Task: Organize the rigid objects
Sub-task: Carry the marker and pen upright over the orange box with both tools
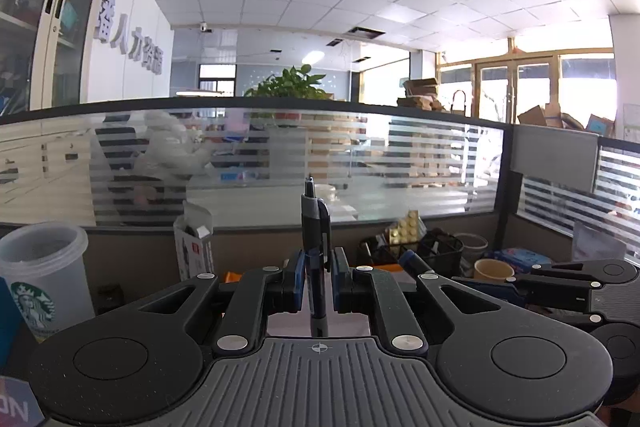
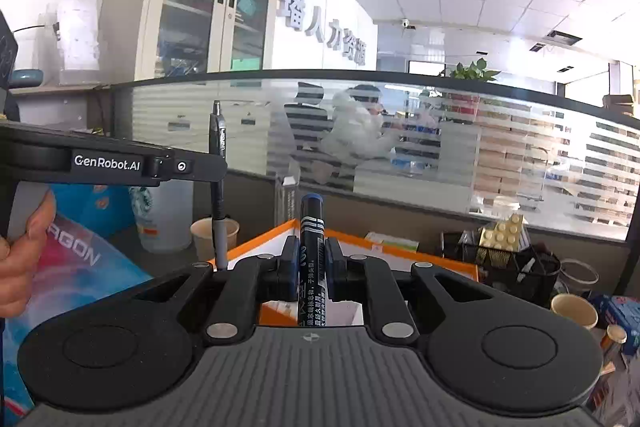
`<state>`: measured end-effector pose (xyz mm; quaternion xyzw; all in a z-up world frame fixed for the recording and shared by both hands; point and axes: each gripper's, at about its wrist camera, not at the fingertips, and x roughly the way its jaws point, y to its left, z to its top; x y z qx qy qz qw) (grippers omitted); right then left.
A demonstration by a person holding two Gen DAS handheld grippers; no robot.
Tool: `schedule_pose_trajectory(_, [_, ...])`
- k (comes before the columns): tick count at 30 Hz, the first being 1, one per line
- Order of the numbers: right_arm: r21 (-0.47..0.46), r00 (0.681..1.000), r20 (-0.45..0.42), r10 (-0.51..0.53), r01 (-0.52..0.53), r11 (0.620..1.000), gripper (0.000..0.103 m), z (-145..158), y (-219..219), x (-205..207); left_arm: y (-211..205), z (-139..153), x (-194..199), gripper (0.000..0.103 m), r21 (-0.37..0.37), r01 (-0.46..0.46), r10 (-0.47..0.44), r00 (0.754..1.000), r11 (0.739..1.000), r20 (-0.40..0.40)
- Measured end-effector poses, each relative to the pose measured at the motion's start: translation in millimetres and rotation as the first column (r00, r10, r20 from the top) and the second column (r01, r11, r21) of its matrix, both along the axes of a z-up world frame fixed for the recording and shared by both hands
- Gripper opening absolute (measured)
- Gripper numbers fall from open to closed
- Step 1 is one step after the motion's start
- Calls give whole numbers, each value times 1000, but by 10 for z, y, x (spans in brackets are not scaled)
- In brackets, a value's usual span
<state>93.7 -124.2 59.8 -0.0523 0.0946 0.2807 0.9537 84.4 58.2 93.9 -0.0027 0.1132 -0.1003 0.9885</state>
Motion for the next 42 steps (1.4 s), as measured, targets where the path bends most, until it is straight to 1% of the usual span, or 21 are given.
schedule_pose_trajectory(4, [7, 1000, 2, -5, 5, 1000, 12, 37, 20, 189, -2, 8, 157, 11, 0, -7, 7, 1000, 1000, -1])
schedule_pose_trajectory(11, [18, 999, -41, 2, -1, 1000, 12, -8, 131, 603, 27, -126, 448, 11, -1, -17, 17, 999, 1000, -49])
schedule_pose_trajectory(14, [17, 998, -68, 4, -3, 1000, 12, -92, 201, 772, 45, -232, 541, 11, 0, -21, 21, 997, 1000, -74])
schedule_pose_trajectory(21, [4, 986, -167, 5, -5, 1000, 12, -352, 354, 1191, 89, -442, 727, 11, -3, -28, 28, 991, 1000, -129])
schedule_pose_trajectory(32, [-40, 961, -275, -6, -6, 999, 12, -605, 511, 1417, 97, -687, 914, 11, -11, -18, 15, 980, 1000, -200])
schedule_pose_trajectory(42, [-112, 941, -334, -48, 11, 994, 12, -784, 680, 1568, 116, -744, 965, 12, -11, -30, 27, 976, 1000, -215])
